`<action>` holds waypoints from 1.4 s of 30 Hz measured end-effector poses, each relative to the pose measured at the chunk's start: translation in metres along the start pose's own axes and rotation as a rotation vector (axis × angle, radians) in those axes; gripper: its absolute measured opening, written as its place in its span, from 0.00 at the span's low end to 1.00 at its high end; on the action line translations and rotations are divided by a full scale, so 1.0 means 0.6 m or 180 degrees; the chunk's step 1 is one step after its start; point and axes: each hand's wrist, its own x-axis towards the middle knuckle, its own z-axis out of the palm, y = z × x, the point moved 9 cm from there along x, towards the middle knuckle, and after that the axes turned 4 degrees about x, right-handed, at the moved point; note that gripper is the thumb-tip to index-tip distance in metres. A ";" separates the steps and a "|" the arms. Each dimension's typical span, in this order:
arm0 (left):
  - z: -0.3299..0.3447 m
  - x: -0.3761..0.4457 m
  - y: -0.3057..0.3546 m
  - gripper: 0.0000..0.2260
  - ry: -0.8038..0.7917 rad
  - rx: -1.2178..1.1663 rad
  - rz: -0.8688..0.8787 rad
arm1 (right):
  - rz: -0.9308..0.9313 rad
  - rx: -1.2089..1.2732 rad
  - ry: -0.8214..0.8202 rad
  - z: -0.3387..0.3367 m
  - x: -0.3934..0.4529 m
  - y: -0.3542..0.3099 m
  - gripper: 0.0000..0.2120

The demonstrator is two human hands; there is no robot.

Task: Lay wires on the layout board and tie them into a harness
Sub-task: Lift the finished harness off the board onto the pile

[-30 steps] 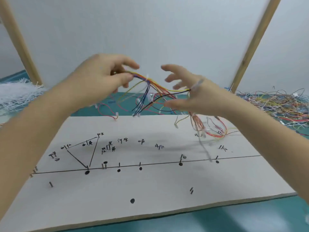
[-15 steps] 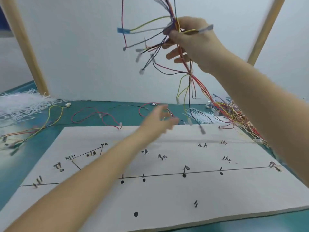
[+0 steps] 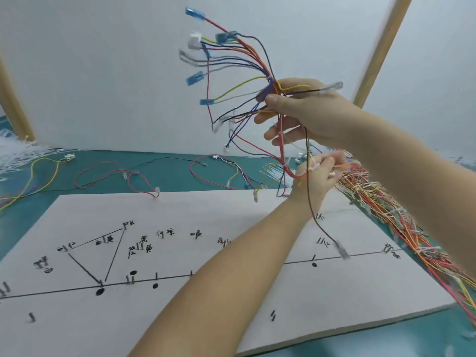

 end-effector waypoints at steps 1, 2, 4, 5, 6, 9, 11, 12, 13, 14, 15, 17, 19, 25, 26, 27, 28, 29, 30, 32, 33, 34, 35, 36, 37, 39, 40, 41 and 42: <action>0.000 0.004 0.017 0.08 -0.0002 -0.0216 0.0097 | 0.0011 0.0069 0.0052 -0.006 -0.001 0.002 0.04; -0.004 0.004 0.035 0.08 -0.0020 -0.0340 0.0196 | 0.0002 0.0155 0.0130 -0.014 -0.001 0.002 0.04; -0.012 -0.003 0.056 0.06 -0.0092 -0.0490 0.0356 | -0.0059 0.0376 0.0307 -0.030 -0.001 0.000 0.04; -0.026 -0.010 0.065 0.04 -0.0067 -0.0437 0.0430 | -0.0093 0.0513 0.0403 -0.038 -0.001 -0.001 0.05; -0.048 -0.024 0.081 0.04 -0.0007 -0.0188 0.0537 | -0.0137 0.0639 0.0503 -0.047 0.000 -0.001 0.04; -0.138 -0.060 0.141 0.06 0.0383 0.1053 0.0846 | -0.0212 0.0825 0.0743 -0.075 -0.002 0.009 0.04; -0.202 -0.083 0.188 0.05 0.0513 0.1768 0.0817 | -0.0158 0.0997 0.0871 -0.086 -0.003 0.029 0.04; -0.231 -0.098 0.215 0.05 0.0552 0.2169 0.0762 | -0.0108 0.1144 0.0963 -0.090 -0.004 0.044 0.04; -0.258 -0.117 0.247 0.06 0.0620 0.2631 0.0760 | -0.0044 0.1307 0.1065 -0.093 -0.005 0.061 0.03; -0.280 -0.138 0.280 0.08 0.0730 0.3123 0.0791 | 0.0020 0.1470 0.1154 -0.093 -0.005 0.078 0.03; -0.301 -0.159 0.312 0.09 0.0862 0.3541 0.0829 | 0.0059 0.1626 0.1211 -0.089 -0.004 0.095 0.04; -0.329 -0.198 0.358 0.07 0.1054 0.4160 0.0826 | 0.0067 0.1915 0.1220 -0.073 0.001 0.121 0.05; -0.351 -0.224 0.369 0.05 0.1071 0.4336 0.0705 | 0.0057 0.2147 0.1115 -0.048 0.008 0.141 0.06; -0.396 -0.256 0.198 0.07 0.0318 0.3431 -0.0759 | -0.0003 0.2570 0.1016 -0.017 0.002 0.200 0.09; -0.404 -0.260 0.168 0.08 0.0312 0.3189 -0.0921 | 0.0032 0.2549 0.0995 -0.016 -0.004 0.215 0.10; -0.411 -0.263 0.141 0.07 0.0335 0.2960 -0.1033 | 0.0088 0.2536 0.0958 -0.013 -0.012 0.232 0.11; -0.416 -0.265 0.118 0.07 0.0350 0.2752 -0.1126 | 0.0175 0.2537 0.0933 -0.010 -0.021 0.250 0.11; -0.421 -0.267 0.098 0.06 0.0347 0.2605 -0.1204 | 0.0287 0.2533 0.0920 -0.007 -0.029 0.268 0.11; -0.425 -0.269 0.082 0.06 0.0341 0.2559 -0.1280 | 0.0410 0.2498 0.0912 -0.004 -0.036 0.284 0.11; -0.433 -0.270 0.067 0.05 0.0316 0.2703 -0.1350 | 0.0619 0.2397 0.0935 -0.004 -0.046 0.304 0.11; -0.435 -0.268 0.068 0.06 0.0334 0.2765 -0.1306 | 0.0670 0.2424 0.0954 -0.007 -0.048 0.309 0.11; -0.437 -0.265 0.073 0.07 0.0388 0.2830 -0.1227 | 0.0697 0.2516 0.0979 -0.008 -0.048 0.311 0.11; -0.438 -0.262 0.081 0.07 0.0455 0.2943 -0.1128 | 0.0715 0.2631 0.0999 -0.007 -0.046 0.312 0.10; -0.438 -0.259 0.091 0.08 0.0543 0.3123 -0.1029 | 0.0729 0.2721 0.1003 -0.005 -0.045 0.311 0.10; -0.436 -0.257 0.103 0.09 0.0644 0.3404 -0.0928 | 0.0737 0.2763 0.0988 -0.002 -0.045 0.310 0.10; -0.428 -0.257 0.129 0.13 0.0997 0.4447 -0.0701 | 0.0722 0.2778 0.0931 0.002 -0.043 0.308 0.09; -0.408 -0.262 0.152 0.16 0.1335 0.4982 -0.0335 | 0.0711 0.2783 0.0896 0.004 -0.043 0.305 0.09; -0.370 -0.269 0.176 0.18 0.1602 0.5233 0.0321 | 0.0703 0.2792 0.0861 0.006 -0.042 0.304 0.09; -0.319 -0.276 0.191 0.17 0.1608 0.5228 0.1023 | 0.0690 0.2805 0.0819 0.008 -0.041 0.303 0.10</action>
